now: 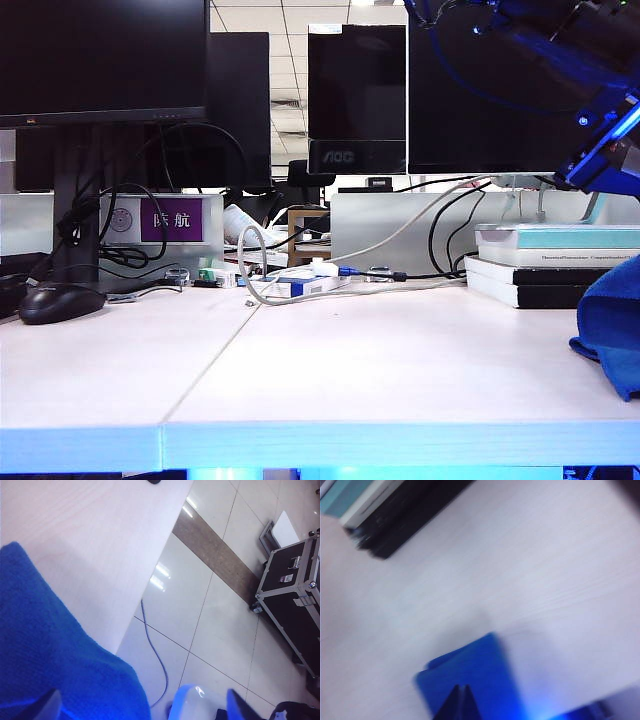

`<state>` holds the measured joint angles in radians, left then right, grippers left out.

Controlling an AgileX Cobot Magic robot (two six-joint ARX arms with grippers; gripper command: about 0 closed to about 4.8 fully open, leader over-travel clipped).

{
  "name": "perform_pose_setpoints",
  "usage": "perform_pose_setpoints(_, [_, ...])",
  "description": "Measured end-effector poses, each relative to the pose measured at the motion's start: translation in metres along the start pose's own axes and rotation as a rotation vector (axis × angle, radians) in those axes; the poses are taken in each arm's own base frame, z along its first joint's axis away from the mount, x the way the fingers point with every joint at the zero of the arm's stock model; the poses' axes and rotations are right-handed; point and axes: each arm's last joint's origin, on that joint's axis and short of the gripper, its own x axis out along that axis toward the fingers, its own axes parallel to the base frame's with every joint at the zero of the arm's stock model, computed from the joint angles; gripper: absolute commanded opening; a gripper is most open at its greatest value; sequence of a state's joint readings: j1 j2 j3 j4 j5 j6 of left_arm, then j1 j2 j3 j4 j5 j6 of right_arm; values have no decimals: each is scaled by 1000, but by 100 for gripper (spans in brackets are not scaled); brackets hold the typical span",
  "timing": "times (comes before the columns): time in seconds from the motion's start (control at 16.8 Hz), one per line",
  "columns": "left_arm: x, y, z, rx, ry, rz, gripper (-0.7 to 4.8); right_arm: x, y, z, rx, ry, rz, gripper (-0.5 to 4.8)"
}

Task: Wipe the table from left to right using the rag.

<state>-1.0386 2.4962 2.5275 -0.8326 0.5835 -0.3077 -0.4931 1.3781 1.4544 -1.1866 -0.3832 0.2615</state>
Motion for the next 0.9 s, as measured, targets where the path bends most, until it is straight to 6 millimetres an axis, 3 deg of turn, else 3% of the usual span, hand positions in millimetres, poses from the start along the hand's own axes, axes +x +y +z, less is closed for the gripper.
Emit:
perform_pose_setpoints(0.3, [0, 0, 0, 0, -1, 0, 433, 44, -13, 14, 20, 198, 41, -4])
perform_pose_setpoints(0.6, [-4, 5, 2, -6, -9, 6, 433, 75, -20, 16, 54, 309, 42, -4])
perform_pose_setpoints(0.72, [-6, 9, 3, -2, -15, 11, 433, 93, -22, 12, 73, 372, 95, -4])
perform_pose_setpoints(0.9, [-7, 9, 4, 9, -19, 11, 433, 126, -20, -10, 75, 493, 157, -4])
